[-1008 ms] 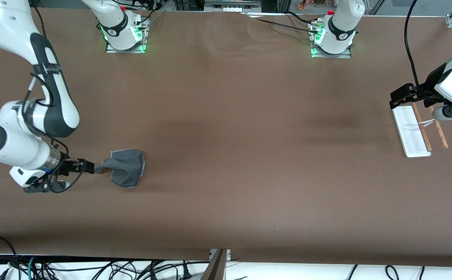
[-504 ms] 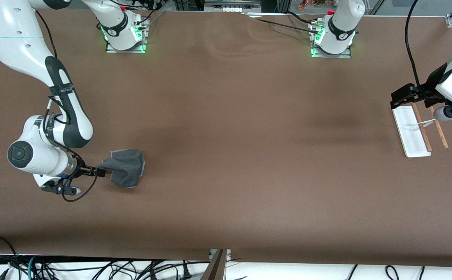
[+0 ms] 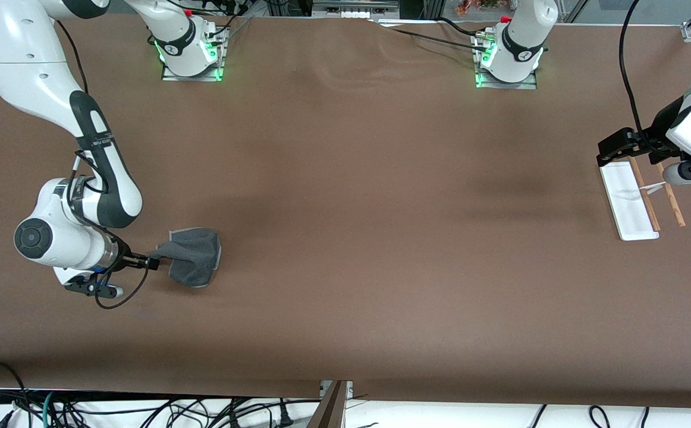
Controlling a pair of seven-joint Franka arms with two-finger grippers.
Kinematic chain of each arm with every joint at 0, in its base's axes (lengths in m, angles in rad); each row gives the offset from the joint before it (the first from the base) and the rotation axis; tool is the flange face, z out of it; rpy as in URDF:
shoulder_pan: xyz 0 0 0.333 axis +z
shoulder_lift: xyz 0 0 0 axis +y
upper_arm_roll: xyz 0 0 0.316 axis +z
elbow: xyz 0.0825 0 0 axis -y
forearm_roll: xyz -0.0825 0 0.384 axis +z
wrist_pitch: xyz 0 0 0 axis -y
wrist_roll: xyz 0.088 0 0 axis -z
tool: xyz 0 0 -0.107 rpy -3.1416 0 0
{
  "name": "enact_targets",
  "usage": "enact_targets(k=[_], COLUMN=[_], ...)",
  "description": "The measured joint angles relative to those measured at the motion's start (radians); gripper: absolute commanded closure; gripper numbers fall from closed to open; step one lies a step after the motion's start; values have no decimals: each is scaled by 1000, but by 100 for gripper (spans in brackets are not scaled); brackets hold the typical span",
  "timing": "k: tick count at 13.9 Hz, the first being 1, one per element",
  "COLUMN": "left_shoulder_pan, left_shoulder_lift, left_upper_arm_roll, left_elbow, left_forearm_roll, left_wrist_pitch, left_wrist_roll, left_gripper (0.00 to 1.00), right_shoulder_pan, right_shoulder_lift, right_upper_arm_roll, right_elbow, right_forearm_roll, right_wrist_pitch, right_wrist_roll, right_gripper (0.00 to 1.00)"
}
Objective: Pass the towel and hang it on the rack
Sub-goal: 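Reach the right gripper down to the grey towel's corner and grasp it, then lift the grey towel with the right gripper toward the table's middle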
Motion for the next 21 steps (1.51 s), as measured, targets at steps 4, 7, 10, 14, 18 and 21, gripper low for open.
enact_targets(k=[4,7,10,14,18,21], left_shoulder_pan=[0,0,0,0,0,0], left_shoulder_lift=[0,0,0,0,0,0], left_upper_arm_roll=[0,0,0,0,0,0], left_elbow=[0,0,0,0,0,0], left_forearm_roll=[0,0,0,0,0,0], left_wrist_pitch=[0,2,4,6,7,7], left_wrist_roll=[0,0,0,0,0,0], left_gripper=[0,0,0,0,0,0], right_shoulder_pan=[-2,10,68,216,366,443], right_shoulder_lift=[3,-18,-94,-156,-166,-176], right_upper_arm_roll=[0,10,20,27,27,28], right_elbow=[4,35,91,256,338,353], right_forearm_roll=[0,0,0,0,0,0], right_wrist_pitch=[0,-8,-81,-290,-343,-346], right_wrist_roll=[2,1,1,20,173,334], right_gripper=[100,100,100,100,100,100])
